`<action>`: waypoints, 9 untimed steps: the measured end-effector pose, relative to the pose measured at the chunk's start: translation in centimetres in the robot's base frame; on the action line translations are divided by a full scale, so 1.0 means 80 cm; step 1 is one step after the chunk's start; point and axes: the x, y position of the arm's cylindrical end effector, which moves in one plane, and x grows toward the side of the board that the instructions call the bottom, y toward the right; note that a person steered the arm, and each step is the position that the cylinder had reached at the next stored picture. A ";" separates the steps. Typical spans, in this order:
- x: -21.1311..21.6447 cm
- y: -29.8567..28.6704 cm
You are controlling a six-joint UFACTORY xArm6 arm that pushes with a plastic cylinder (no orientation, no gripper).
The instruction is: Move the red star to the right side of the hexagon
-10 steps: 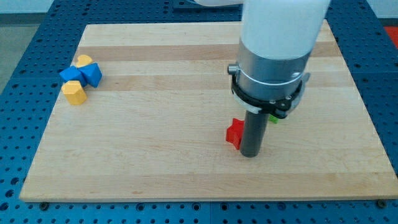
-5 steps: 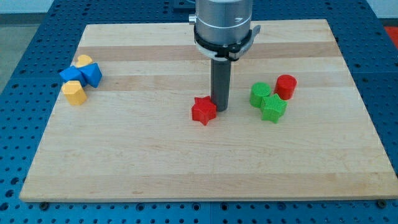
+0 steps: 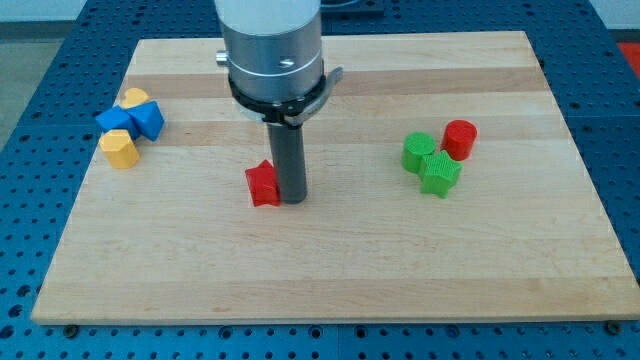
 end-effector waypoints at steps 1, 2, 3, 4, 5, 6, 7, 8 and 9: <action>0.000 -0.031; -0.006 -0.062; -0.023 -0.064; -0.038 -0.069; -0.045 -0.101; -0.050 -0.133; -0.061 -0.157; -0.065 -0.161; -0.039 -0.160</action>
